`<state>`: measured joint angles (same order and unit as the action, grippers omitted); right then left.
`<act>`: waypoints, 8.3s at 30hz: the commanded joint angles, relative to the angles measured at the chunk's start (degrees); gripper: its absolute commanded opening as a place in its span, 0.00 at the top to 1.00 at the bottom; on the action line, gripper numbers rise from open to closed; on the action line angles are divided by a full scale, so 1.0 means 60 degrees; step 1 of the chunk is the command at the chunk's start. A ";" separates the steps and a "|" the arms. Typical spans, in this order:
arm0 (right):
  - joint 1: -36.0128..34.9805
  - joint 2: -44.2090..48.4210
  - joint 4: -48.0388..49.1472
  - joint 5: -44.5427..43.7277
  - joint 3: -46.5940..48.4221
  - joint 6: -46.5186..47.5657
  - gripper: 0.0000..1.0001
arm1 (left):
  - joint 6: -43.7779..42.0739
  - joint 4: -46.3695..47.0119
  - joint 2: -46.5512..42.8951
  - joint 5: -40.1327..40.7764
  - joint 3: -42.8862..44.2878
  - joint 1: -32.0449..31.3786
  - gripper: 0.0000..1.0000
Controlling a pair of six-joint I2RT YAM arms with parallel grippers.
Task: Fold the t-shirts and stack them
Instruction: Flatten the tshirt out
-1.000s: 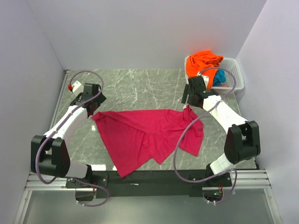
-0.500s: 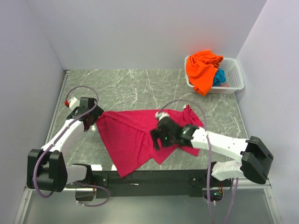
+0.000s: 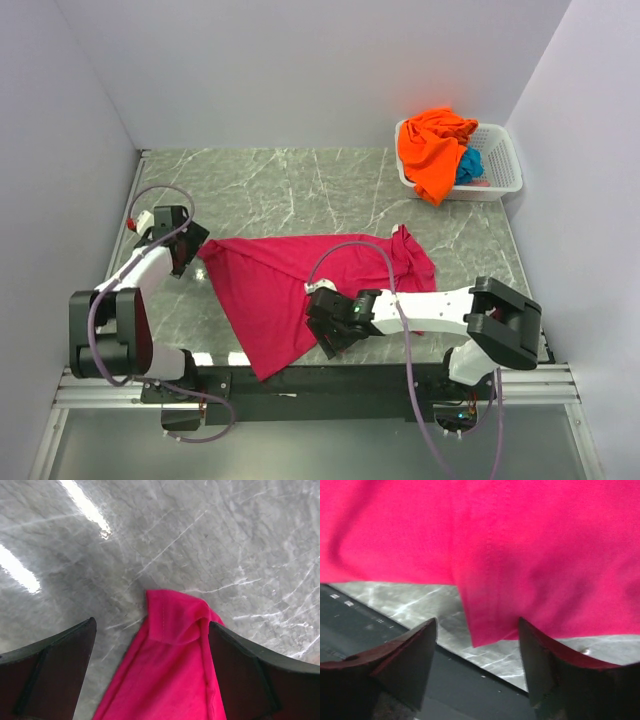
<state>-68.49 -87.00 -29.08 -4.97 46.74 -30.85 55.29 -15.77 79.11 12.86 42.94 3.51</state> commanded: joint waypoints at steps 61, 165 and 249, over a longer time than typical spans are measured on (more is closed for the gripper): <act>0.5453 0.5300 -0.1393 -0.2163 1.0987 0.5713 1.00 | -0.1846 0.0181 -0.7164 -0.0237 0.5030 -0.2137 0.99; 0.7255 -0.0093 0.1298 0.0564 0.5267 0.1132 0.02 | 0.1843 -0.3317 -0.2694 0.1781 -0.0308 -0.0614 0.01; 0.4676 0.2840 -0.0573 -0.2936 0.0718 -0.0425 1.00 | 0.0395 -0.0726 -0.3254 -0.0225 -0.1165 0.0499 0.99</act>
<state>-43.88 -73.89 -35.24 -18.13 44.36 -37.71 59.05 -22.33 60.18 13.19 29.87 7.57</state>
